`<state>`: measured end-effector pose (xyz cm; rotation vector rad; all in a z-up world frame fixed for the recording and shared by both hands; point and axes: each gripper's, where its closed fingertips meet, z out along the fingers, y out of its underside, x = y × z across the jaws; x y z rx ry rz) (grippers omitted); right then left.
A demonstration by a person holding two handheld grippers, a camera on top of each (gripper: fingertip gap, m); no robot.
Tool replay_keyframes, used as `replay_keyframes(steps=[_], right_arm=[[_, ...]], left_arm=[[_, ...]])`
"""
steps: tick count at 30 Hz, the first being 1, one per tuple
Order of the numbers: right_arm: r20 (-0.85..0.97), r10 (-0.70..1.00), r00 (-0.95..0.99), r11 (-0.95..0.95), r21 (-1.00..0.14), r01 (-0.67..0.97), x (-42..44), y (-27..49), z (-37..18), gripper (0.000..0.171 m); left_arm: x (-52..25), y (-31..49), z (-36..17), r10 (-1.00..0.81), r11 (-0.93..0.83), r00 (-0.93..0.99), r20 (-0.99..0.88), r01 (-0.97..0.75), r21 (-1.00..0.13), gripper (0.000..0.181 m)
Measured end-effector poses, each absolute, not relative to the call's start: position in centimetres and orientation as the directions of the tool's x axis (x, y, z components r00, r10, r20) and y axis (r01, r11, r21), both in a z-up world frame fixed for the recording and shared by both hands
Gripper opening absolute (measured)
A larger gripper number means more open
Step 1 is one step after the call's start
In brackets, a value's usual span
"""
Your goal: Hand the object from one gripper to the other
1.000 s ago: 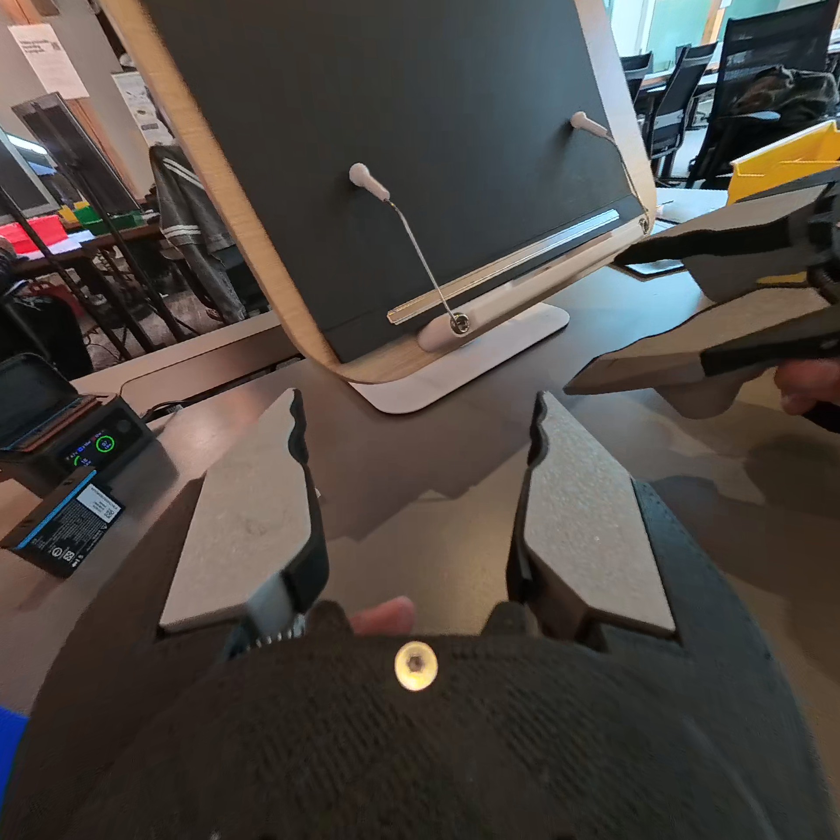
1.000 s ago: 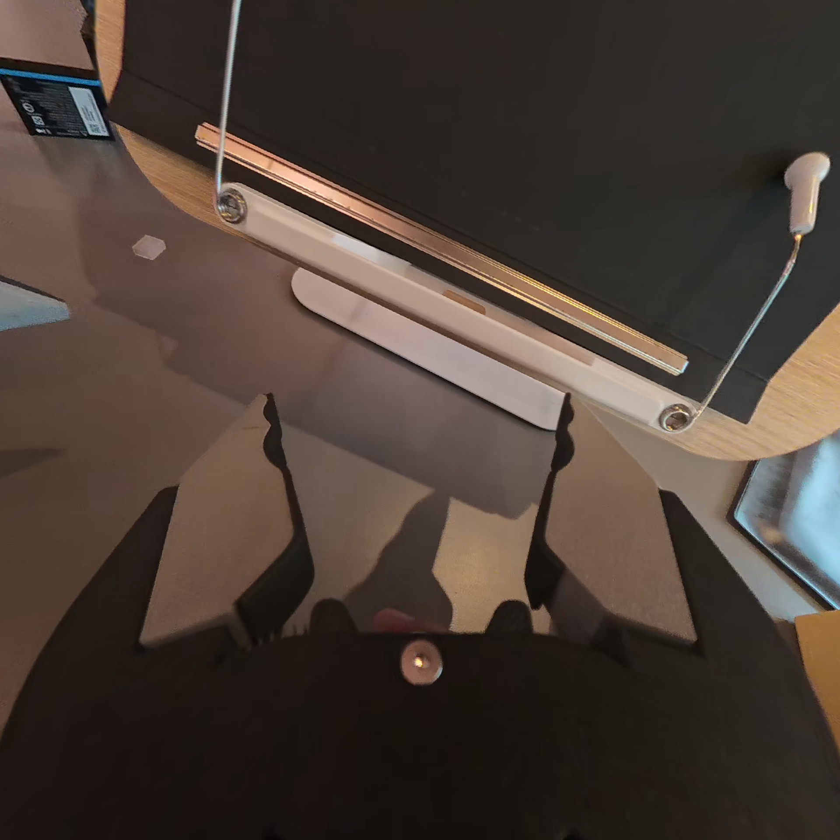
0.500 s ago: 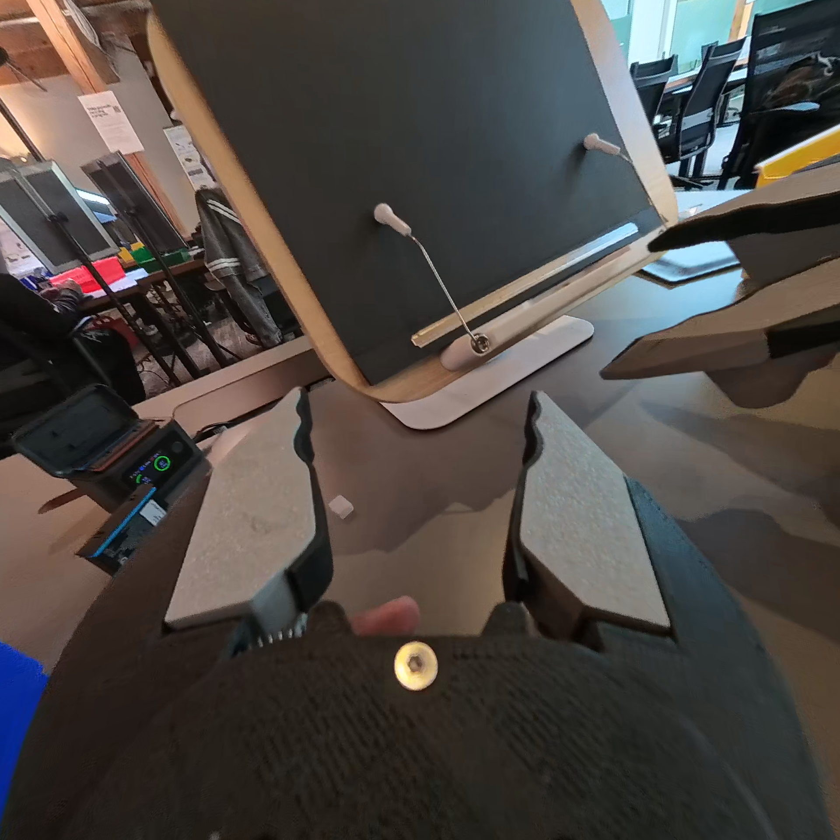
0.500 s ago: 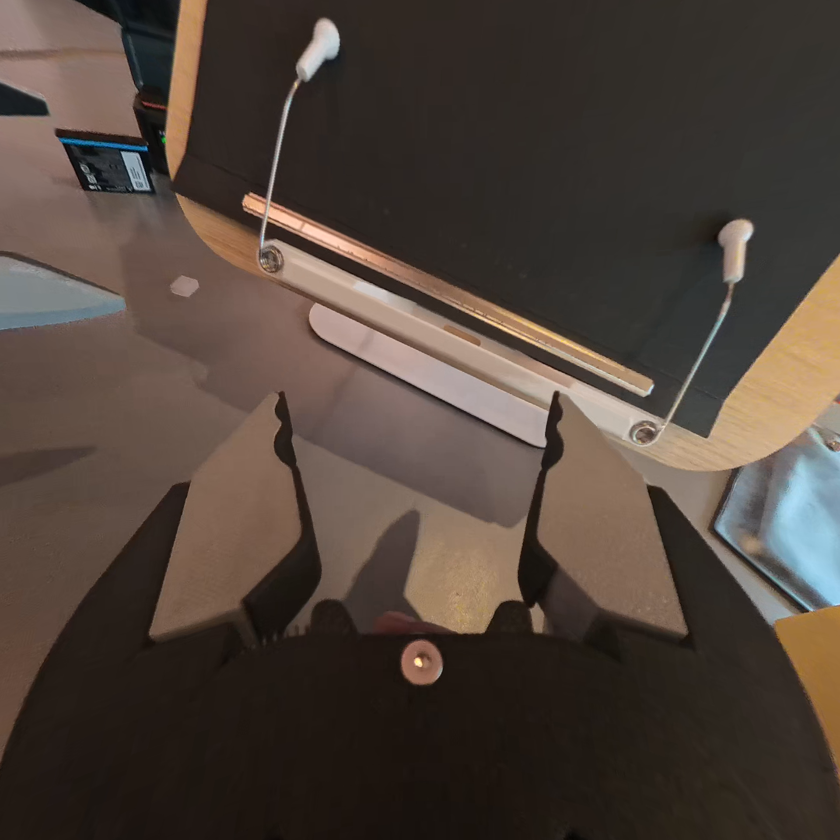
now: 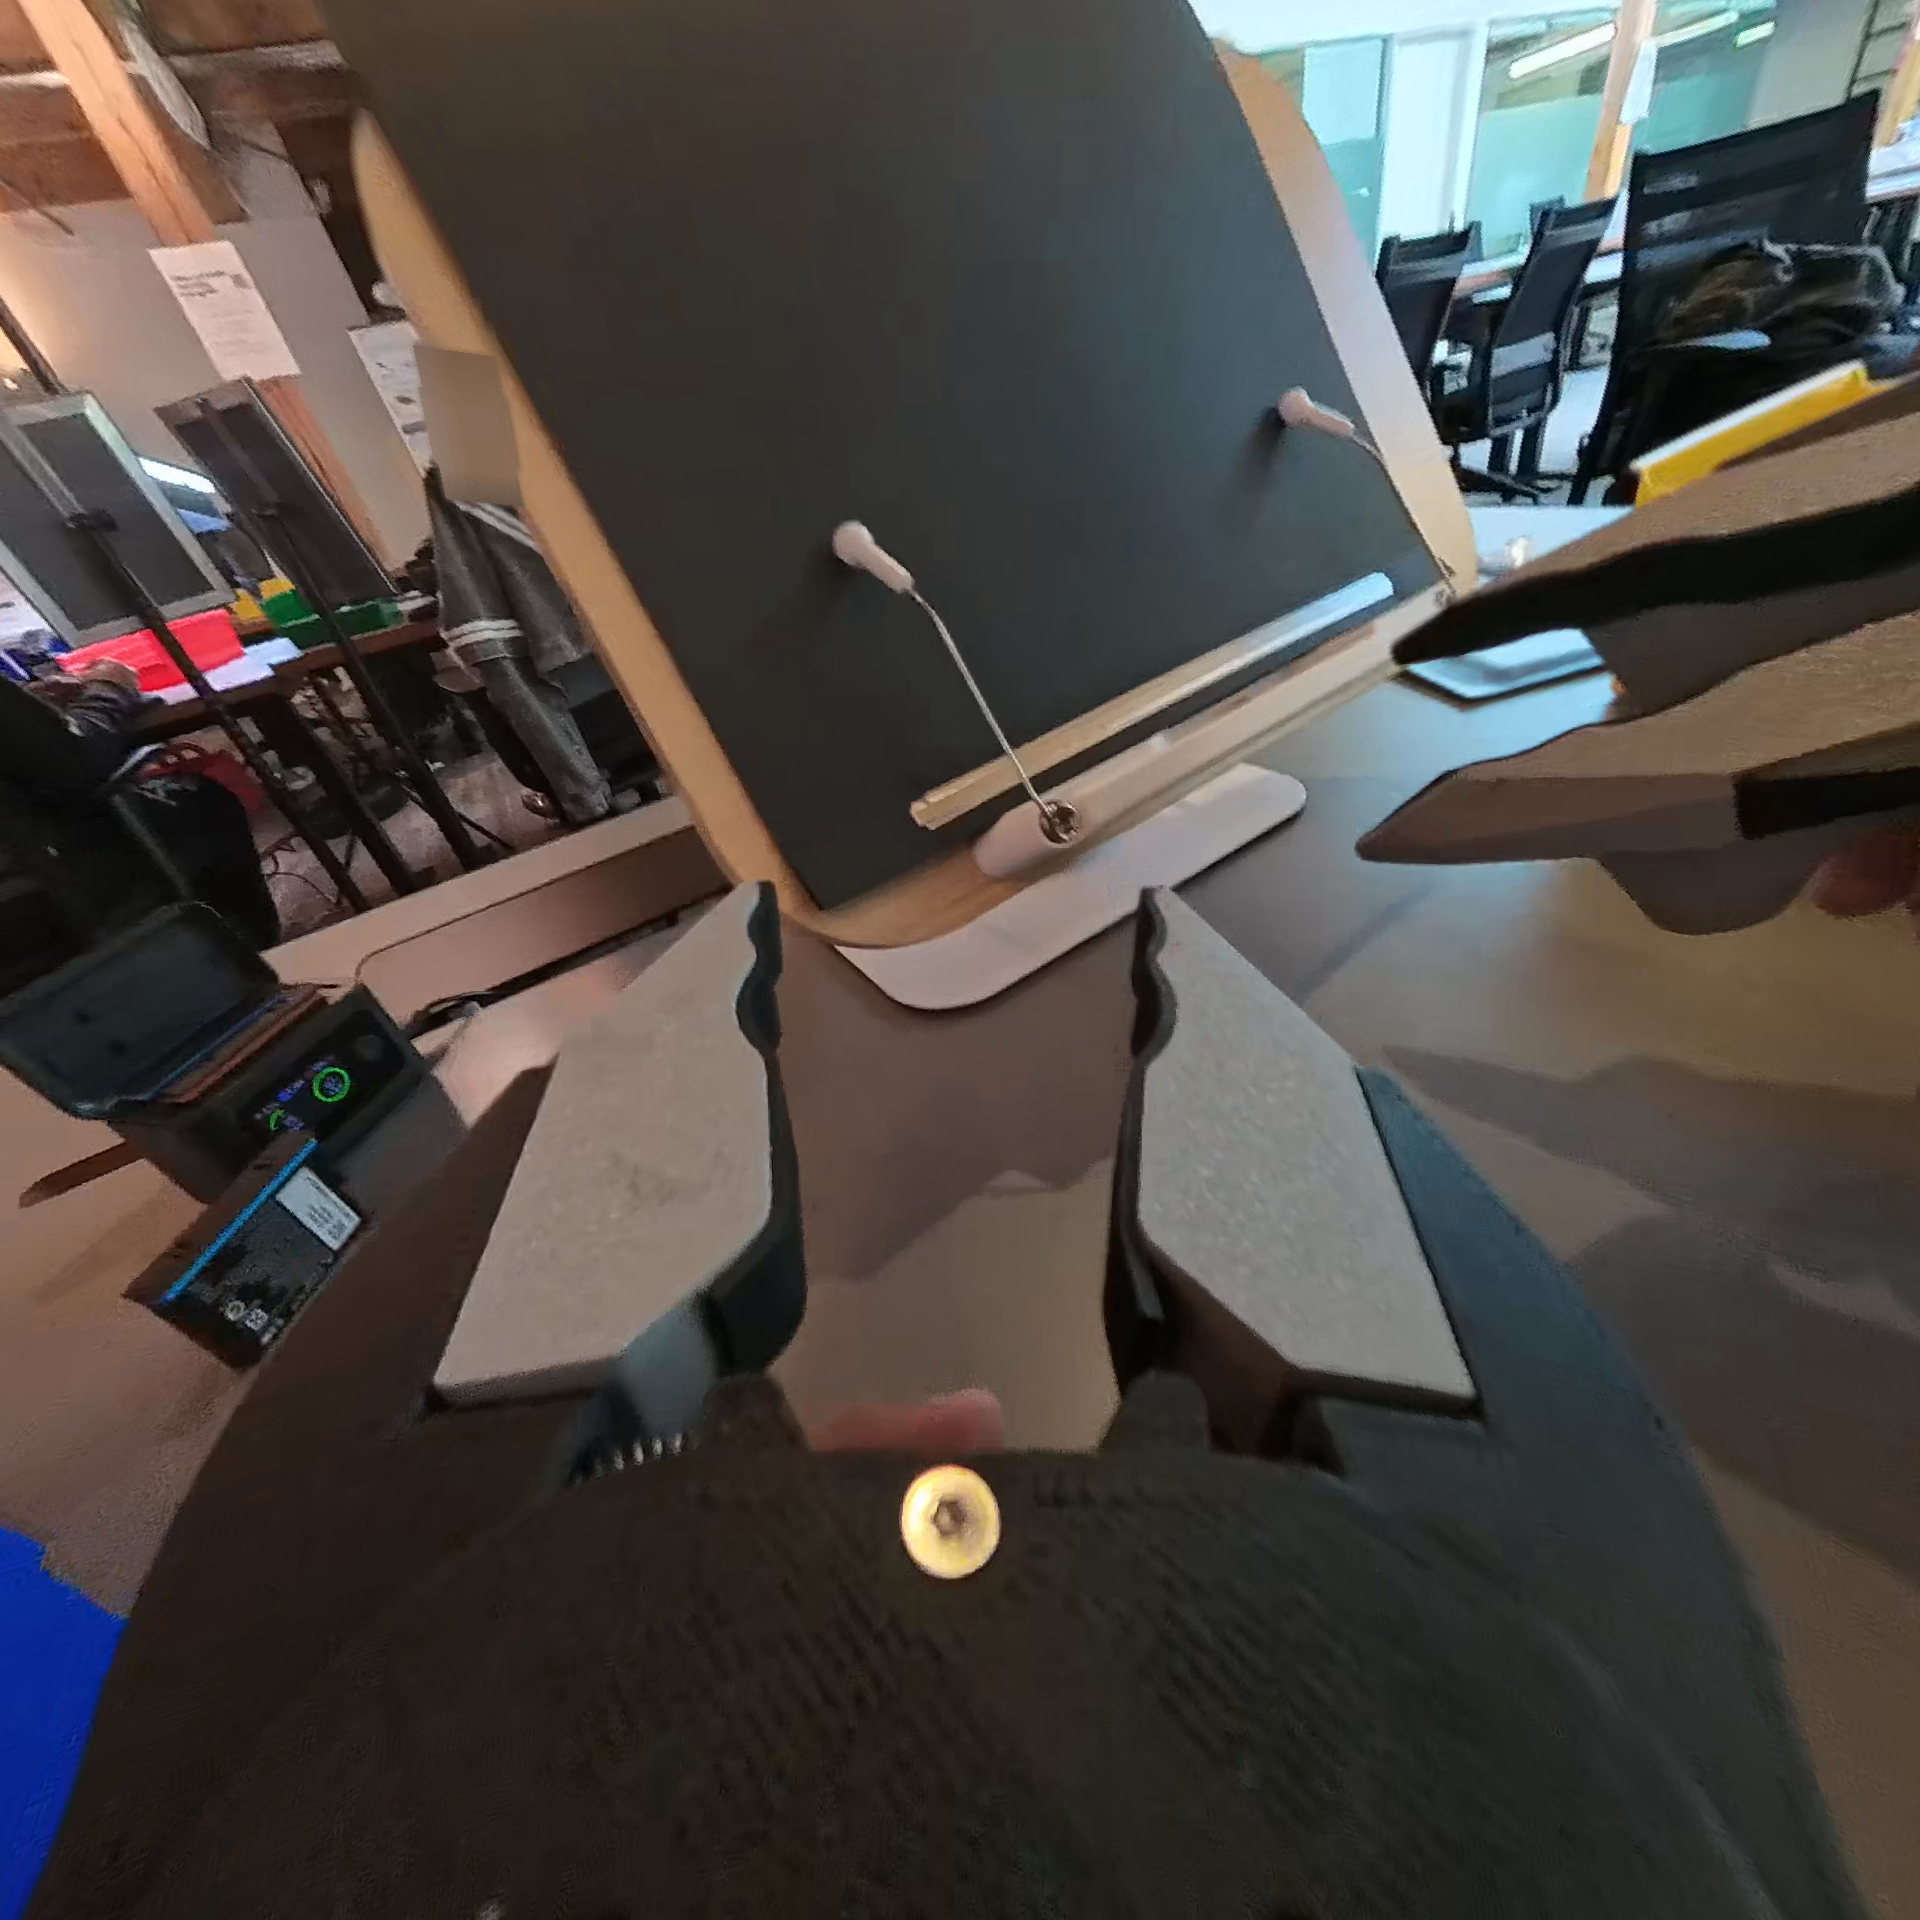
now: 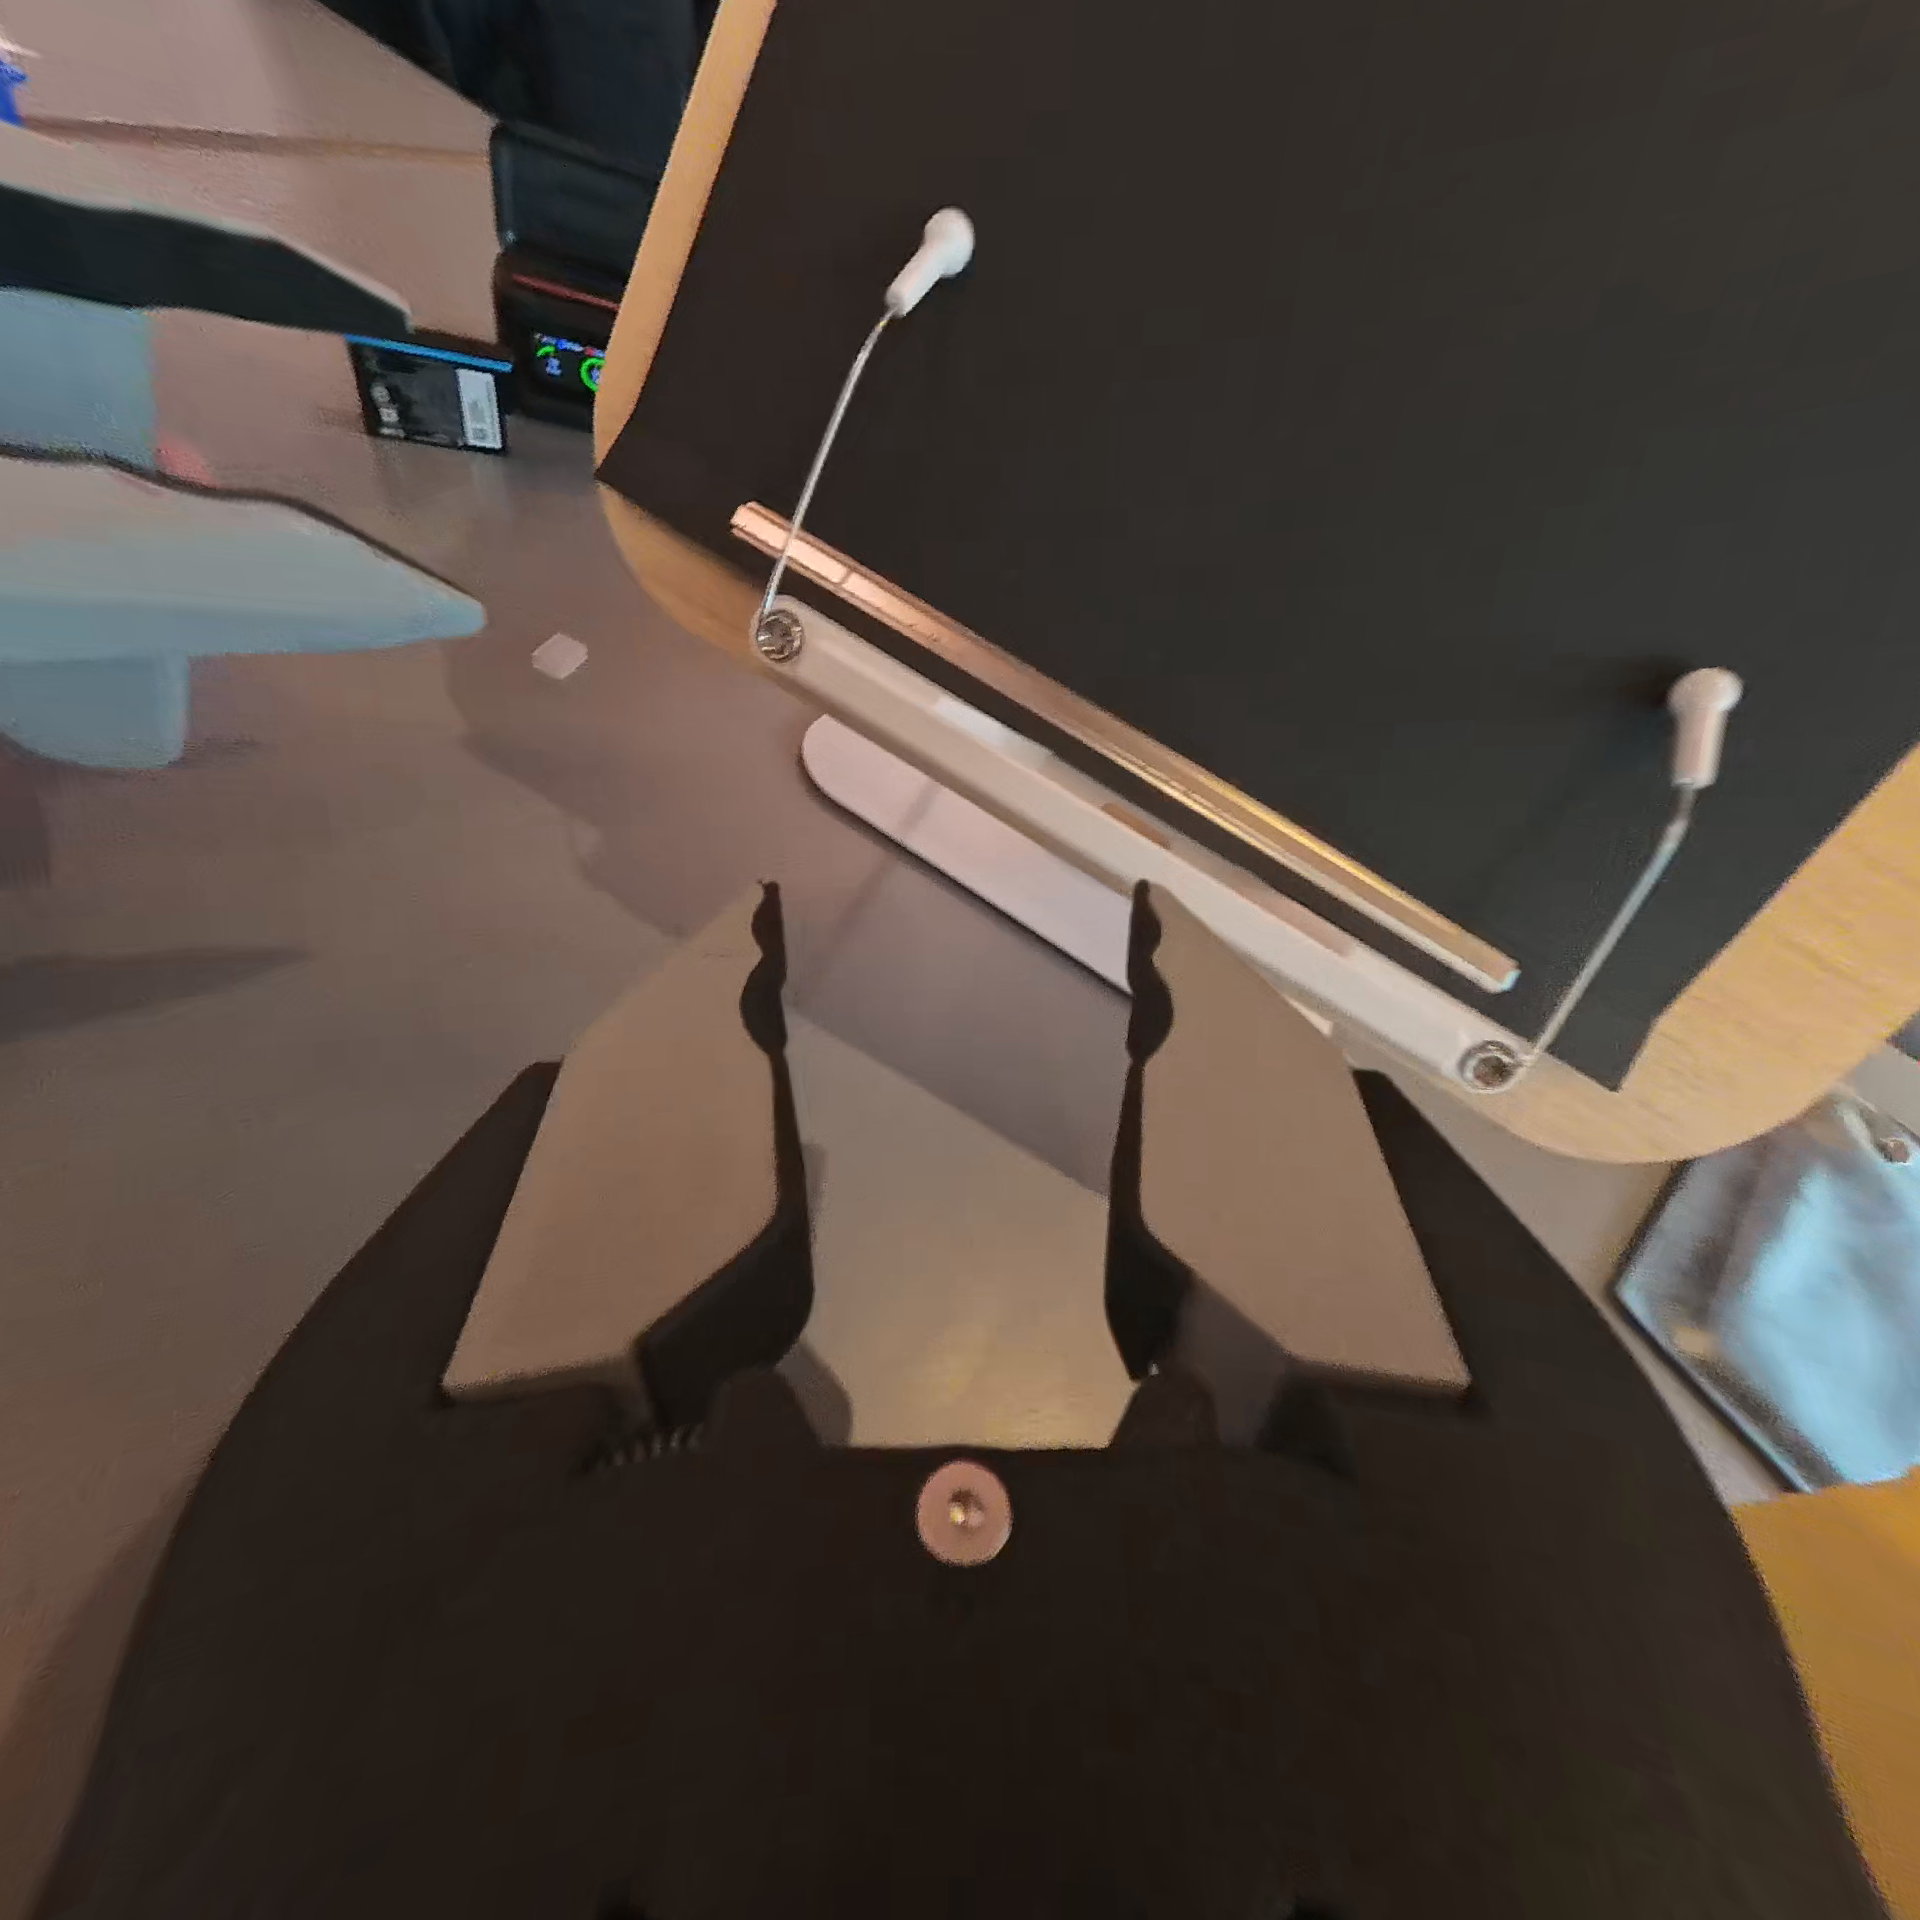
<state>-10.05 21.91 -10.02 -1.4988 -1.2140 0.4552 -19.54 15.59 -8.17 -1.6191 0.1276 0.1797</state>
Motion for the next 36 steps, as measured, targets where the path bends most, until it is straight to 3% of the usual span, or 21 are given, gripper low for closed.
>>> replay_keyframes(steps=[6,10,14,20,24,28,32,36], right_arm=[[0.27,0.899,0.344,0.093,-0.887,0.453,-11.2,20.7,-11.8,0.067],[0.251,0.916,0.312,0.088,-0.887,0.454,-11.8,20.0,-12.5,0.066],[0.258,0.917,0.305,0.094,-0.882,0.463,-11.9,20.0,-12.8,0.067],[0.231,0.928,0.292,0.088,-0.898,0.431,-11.9,19.6,-12.1,0.068],[0.203,0.942,0.266,0.076,-0.904,0.421,-12.3,18.9,-12.3,0.068],[0.187,0.951,0.245,0.067,-0.901,0.428,-12.6,18.4,-12.7,0.069],[0.156,0.956,0.248,0.041,-0.909,0.414,-12.7,18.1,-12.6,0.077],[0.139,0.958,0.251,0.026,-0.913,0.408,-12.6,18.2,-12.6,0.079]], left_arm=[[-18.5,16.0,-10.1,-0.031,-0.14,0.977,-0.209,-0.211,-0.967,0.071],[-17.3,15.7,-12.1,-0.123,-0.249,0.979,-0.161,-0.188,-0.95,0.064],[-15.5,13.3,-13.8,-0.188,-0.383,0.98,-0.065,-0.134,-0.914,0.07],[-14.7,6.2,-8.5,-0.236,-0.383,0.972,0.001,-0.092,-0.919,0.067],[-19.8,2.3,-3.8,-0.127,-0.367,0.992,-0.024,-0.07,-0.928,0.07],[-30.8,-1.2,-3.2,0.143,-0.486,0.975,-0.168,-0.078,-0.871,0.071],[-40.9,-5.7,-7.8,0.352,-0.698,0.882,-0.312,0.026,-0.715,0.071],[-43.2,-8.0,-13.6,0.389,-0.795,0.903,-0.182,0.229,-0.561,0.07]])
